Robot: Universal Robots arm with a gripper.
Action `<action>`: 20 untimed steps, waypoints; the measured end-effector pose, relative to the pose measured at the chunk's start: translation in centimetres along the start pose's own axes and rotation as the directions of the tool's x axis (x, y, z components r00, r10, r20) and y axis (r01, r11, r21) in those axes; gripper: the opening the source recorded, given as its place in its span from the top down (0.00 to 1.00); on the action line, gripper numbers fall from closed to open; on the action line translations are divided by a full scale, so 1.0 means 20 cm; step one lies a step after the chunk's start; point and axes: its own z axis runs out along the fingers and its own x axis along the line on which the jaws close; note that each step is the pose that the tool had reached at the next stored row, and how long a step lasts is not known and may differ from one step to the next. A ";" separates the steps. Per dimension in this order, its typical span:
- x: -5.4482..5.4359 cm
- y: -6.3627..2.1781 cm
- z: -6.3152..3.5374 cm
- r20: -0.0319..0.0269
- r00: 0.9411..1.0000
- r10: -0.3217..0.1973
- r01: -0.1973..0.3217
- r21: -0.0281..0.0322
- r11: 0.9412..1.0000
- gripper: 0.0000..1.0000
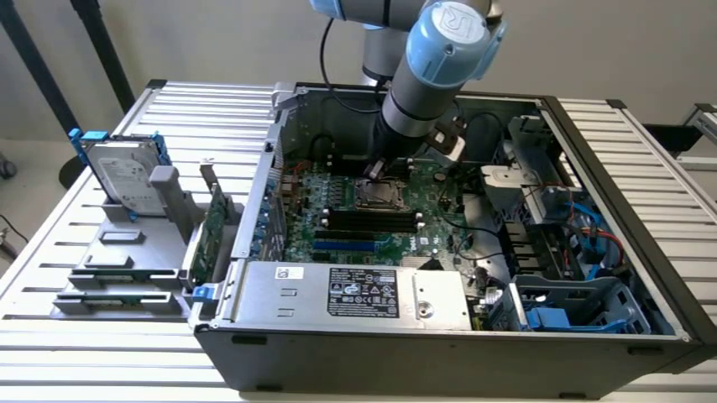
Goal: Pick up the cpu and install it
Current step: 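Install the first cpu locking lever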
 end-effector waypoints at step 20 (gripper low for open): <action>0.00 0.039 -0.004 0.002 1.000 -0.002 0.002 0.000 1.000 0.89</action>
